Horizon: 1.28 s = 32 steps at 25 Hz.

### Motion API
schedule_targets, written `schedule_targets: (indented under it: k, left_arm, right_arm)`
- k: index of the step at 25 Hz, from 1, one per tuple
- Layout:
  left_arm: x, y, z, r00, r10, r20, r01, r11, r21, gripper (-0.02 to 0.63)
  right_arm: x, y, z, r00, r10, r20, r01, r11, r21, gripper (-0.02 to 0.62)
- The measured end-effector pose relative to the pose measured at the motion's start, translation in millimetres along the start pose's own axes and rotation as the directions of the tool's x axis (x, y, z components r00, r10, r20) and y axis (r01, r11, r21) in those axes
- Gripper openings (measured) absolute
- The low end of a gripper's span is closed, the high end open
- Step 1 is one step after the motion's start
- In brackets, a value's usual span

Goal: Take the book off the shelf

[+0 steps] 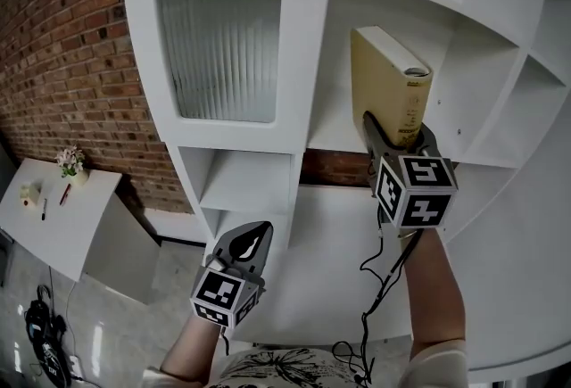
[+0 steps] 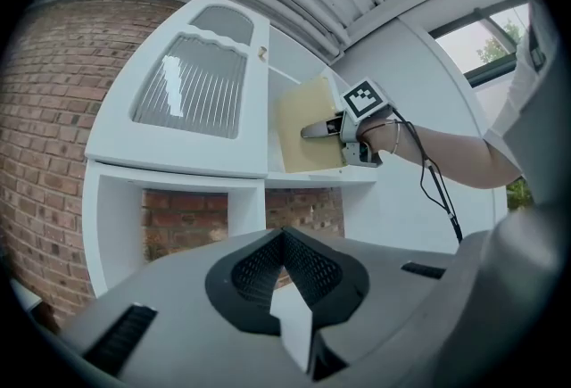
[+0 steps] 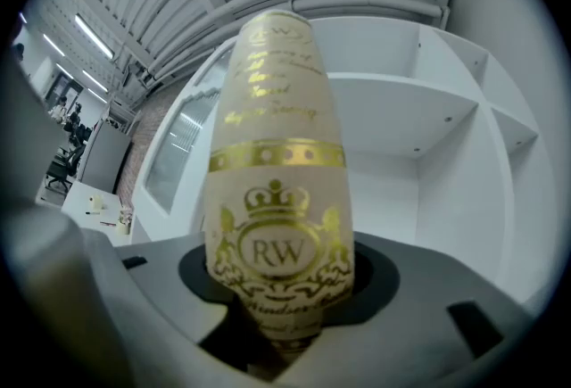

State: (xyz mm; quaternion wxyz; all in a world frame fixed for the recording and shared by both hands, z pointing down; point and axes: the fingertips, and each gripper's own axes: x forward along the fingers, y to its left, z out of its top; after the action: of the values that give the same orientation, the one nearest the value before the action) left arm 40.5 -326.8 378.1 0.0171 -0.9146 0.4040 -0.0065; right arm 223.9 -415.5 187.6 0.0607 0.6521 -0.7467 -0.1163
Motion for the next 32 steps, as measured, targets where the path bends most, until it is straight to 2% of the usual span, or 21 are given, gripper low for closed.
schedule_targets:
  k: [5, 11, 14, 20, 26, 32]
  left_arm:
    - [-8.3, -13.5, 1.7, 1.0, -0.008, 0.005, 0.008, 1.0, -0.017, 0.002]
    - [-27.1, -37.7, 0.0, 1.0, -0.013, 0.006, 0.013, 0.999, -0.034, 0.002]
    - [-33.5, -47.7, -3.7, 1.0, -0.014, -0.011, 0.014, 0.999, -0.038, 0.002]
    - [-44.0, -60.7, -5.4, 1.0, -0.004, 0.006, 0.004, 0.999, -0.044, 0.002]
    - [-54.4, -72.4, -15.6, 1.0, 0.004, -0.005, -0.004, 0.999, -0.037, 0.002]
    - [-53.8, -71.4, -26.3, 0.999, 0.028, -0.019, -0.029, 0.999, -0.037, 0.002]
  right_arm:
    - [-47.7, 9.5, 1.6, 0.999, 0.008, 0.043, -0.009, 0.999, 0.042, 0.226]
    - [-107.3, 32.1, -22.7, 0.998, 0.023, 0.063, -0.027, 0.997, 0.075, 0.227]
    - [-131.2, 43.7, -46.2, 0.998, 0.04, 0.041, -0.043, 0.996, 0.077, 0.227]
    - [-166.2, 70.7, -106.5, 0.997, 0.076, -0.029, -0.072, 0.99, 0.12, 0.227]
    - [-188.0, 91.8, -163.4, 0.996, 0.087, -0.021, -0.083, 0.983, 0.162, 0.227]
    - [-192.5, 101.3, -197.3, 0.99, 0.128, -0.052, -0.118, 0.98, 0.16, 0.227]
